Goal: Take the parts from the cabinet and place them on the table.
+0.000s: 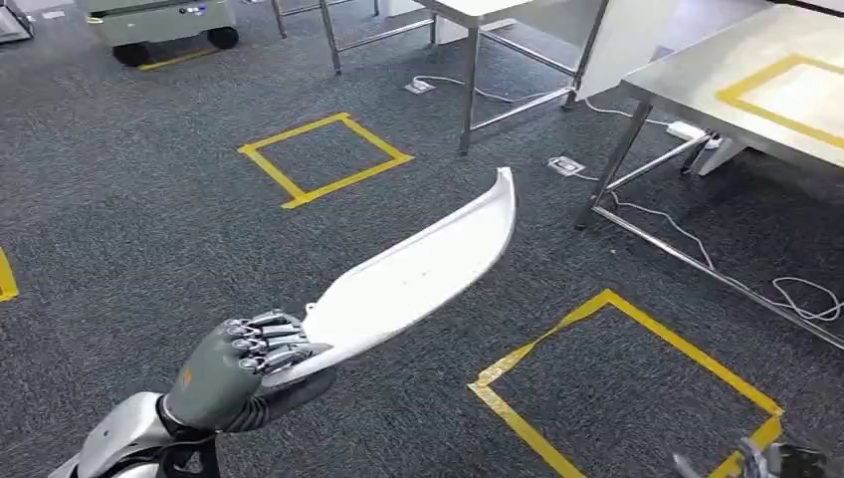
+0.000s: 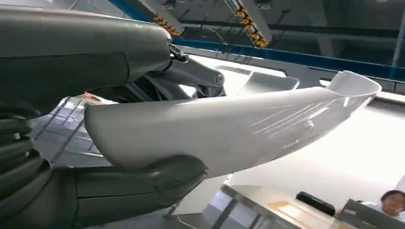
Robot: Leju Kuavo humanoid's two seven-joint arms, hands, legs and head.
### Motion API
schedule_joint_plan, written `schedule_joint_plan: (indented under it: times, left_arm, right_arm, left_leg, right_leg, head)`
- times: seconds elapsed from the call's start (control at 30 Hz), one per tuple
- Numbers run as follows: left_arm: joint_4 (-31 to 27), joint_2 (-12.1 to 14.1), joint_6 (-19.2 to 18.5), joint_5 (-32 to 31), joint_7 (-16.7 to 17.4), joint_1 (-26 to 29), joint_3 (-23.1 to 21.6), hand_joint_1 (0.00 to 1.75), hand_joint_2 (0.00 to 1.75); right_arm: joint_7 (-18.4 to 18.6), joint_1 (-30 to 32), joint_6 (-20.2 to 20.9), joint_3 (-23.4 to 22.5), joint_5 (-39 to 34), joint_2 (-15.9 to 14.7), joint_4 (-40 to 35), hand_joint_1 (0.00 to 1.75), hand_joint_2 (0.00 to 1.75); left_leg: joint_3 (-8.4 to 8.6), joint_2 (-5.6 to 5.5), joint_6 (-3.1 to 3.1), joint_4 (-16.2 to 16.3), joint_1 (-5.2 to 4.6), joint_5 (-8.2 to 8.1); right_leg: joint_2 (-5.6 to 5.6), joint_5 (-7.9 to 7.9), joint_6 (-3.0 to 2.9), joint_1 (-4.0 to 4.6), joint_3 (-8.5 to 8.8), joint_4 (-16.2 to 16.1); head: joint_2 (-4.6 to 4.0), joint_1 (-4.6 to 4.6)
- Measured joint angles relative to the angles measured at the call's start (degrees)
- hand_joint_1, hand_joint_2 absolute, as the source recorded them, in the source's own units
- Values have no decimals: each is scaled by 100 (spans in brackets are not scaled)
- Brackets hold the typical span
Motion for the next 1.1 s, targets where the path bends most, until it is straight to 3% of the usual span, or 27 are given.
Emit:
schedule_joint_plan:
  times: [0.07,0.1,0.17,0.2,0.23,0.27,0.3,0.37,0.4,0.43,0.47,0.5,0.53,0.57,0.63,0.67,0.7,0.73,0.77,0.8,0.83,0.87,0.9,0.93,0.97,1.07,1.1]
  left_arm:
    - [17,13,2,103,-24,-54,-35,175,175]
    - [20,13,-2,185,-70,-64,-48,175,175]
    - [24,13,-50,308,-129,-72,-61,175,175]
    - [35,6,-107,371,-153,-72,-78,175,175]
    - [44,-11,-164,422,-177,-73,-94,175,175]
    - [52,-24,-223,472,-197,-73,-111,175,175]
    - [57,-44,-258,500,-208,-83,-125,175,175]
    - [59,-70,-319,586,-256,-120,-133,175,175]
    - [59,-70,-380,668,-323,-148,-133,175,175]
    - [59,-72,-422,726,-385,-167,-133,175,175]
    - [59,-81,-453,774,-442,-180,-138,175,175]
    - [59,-90,-499,811,-488,-201,-146,175,175]
    - [63,-90,-558,828,-527,-233,-159,175,175]
    - [66,-100,-592,854,-544,-256,-170,175,175]
    - [66,-120,-680,929,-579,-297,-190,175,175]
    - [66,-127,-723,961,-607,-320,-208,175,175]
    - [68,-131,-770,999,-619,-335,-223,175,175]
    - [70,-138,-809,1014,-625,-345,-232,175,175]
    - [74,-142,-837,1025,-629,-356,-238,175,175]
    - [81,-146,-864,1027,-632,-375,-249,175,175]
    - [89,-153,-868,1027,-634,-397,-260,175,175]
    - [94,-162,-879,1027,-638,-420,-271,175,175]
    - [96,-173,-879,1027,-638,-436,-282,175,175]
    - [98,-175,-879,1027,-638,-441,-286,175,175]
    - [101,-177,-883,1034,-638,-469,-295,175,175]
    - [103,-190,-890,1045,-640,-506,-317,175,175]
    - [101,-195,-894,1047,-640,-524,-326,175,175]
  right_arm:
    - [427,40,361,-451,789,263,232,0,175]
    - [441,53,586,-685,1141,412,253,0,175]
    - [432,16,871,-1133,1574,709,290,0,175]
    - [363,16,922,-1247,1720,804,316,0,175]
    - [279,7,935,-1322,1894,879,334,0,175]
    - [173,-8,937,-1400,2072,950,353,0,175]
    - [105,-31,937,-1473,2159,1005,376,0,175]
    - [58,-56,819,-1554,2125,1091,408,0,175]
    - [89,-54,635,-1549,2024,1123,413,0,175]
    - [131,-50,394,-1499,1904,1152,413,0,175]
    - [150,-18,237,-1433,1821,1171,410,0,175]
    - [161,25,172,-1361,1776,1196,408,0,175]
    - [183,78,144,-1304,1767,1215,408,0,175]
    - [194,96,144,-1265,1761,1219,408,0,175]
    - [190,96,168,-1204,1758,1259,406,0,175]
    - [172,87,192,-1176,1758,1259,404,0,175]
    - [157,86,205,-1160,1754,1261,406,0,175]
    - [146,92,222,-1145,1752,1261,406,0,175]
    - [137,106,240,-1134,1750,1261,406,0,175]
    - [131,119,253,-1127,1750,1261,406,0,175]
    - [124,125,253,-1123,1752,1261,406,0,175]
    - [120,128,258,-1123,1756,1261,408,0,175]
    - [113,127,258,-1121,1758,1261,408,0,175]
    - [111,108,260,-1116,1760,1265,417,0,175]
    - [102,106,266,-1103,1760,1281,421,0,175]
    - [104,126,266,-1088,1760,1294,424,0,175]
    - [104,117,266,-1088,1763,1294,417,0,175]
  left_leg:
    - [34,50,-86,-28,19,-36]
    - [24,-81,-116,58,27,-125]
    - [-330,-251,-135,777,30,-507]
    - [-600,-278,-140,1279,30,-703]
    - [-830,-294,-140,1663,29,-800]
    - [-930,-308,-134,1768,29,-742]
    - [-894,-320,-121,1613,29,-550]
    - [-540,-387,-85,806,31,-31]
    - [-309,-535,-74,338,42,162]
    - [-176,-740,-59,33,50,159]
    - [-174,-680,-56,28,66,134]
    - [-179,-635,-12,11,36,105]
    - [-171,-599,63,-26,33,93]
    - [-108,-551,127,-33,41,79]
    - [-35,-446,205,-47,26,48]
    - [-8,-379,226,-46,15,27]
    - [7,-309,235,-46,9,-4]
    - [23,-265,221,-46,9,-45]
    - [55,-197,208,-46,11,-76]
    - [108,-129,196,-45,14,-118]
    - [170,-75,176,-45,18,-163]
    - [258,0,136,-44,25,-210]
    - [345,60,90,-41,30,-275]
    - [411,97,47,-37,20,-330]
    - [444,135,-9,-38,-6,-390]
    - [598,172,-133,16,63,-389]
    - [496,129,-169,232,96,-308]
  right_leg:
    - [92,26,-80,-25,27,-37]
    - [148,30,-100,-45,40,-48]
    - [241,23,-149,-56,44,-49]
    - [303,16,-160,-53,43,-49]
    - [370,12,-166,-51,44,-49]
    - [444,11,-167,-50,51,-49]
    - [522,11,-167,-50,60,-49]
    - [660,10,-163,-56,85,-49]
    - [724,6,-141,-63,92,-49]
    - [778,-12,-96,-16,70,-8]
    - [834,-25,-76,-22,50,-26]
    - [870,-23,-42,-45,16,-84]
    - [862,88,27,-29,39,31]
    - [850,51,39,-43,34,34]
    - [456,-141,30,-4,-88,308]
    - [332,-358,48,-3,-315,737]
    - [281,-561,57,-8,-576,1218]
    - [259,-690,74,-13,-804,1604]
    - [240,-707,81,-25,-934,1782]
    - [220,-593,91,-46,-920,1686]
    - [196,-384,95,-67,-783,1373]
    - [142,-84,108,-96,-526,827]
    - [-2,180,152,-116,-270,305]
    - [-109,95,160,-91,-226,188]
    - [-109,-77,62,-82,-208,137]
    - [66,-116,-71,-48,-81,137]
    - [149,-157,-121,-51,82,126]
  head:
    - [0,11]
    - [0,2]
    - [0,-15]
    - [0,-15]
    - [0,-15]
    - [0,-15]
    - [0,-15]
    - [0,-15]
    - [0,-17]
    - [0,-22]
    - [0,-2]
    - [0,-15]
    - [0,0]
    - [0,-9]
    - [0,24]
    - [0,28]
    - [0,26]
    - [0,26]
    - [0,28]
    - [0,26]
    - [0,28]
    - [0,28]
    - [0,29]
    - [0,26]
    - [0,15]
    - [0,28]
    - [2,4]
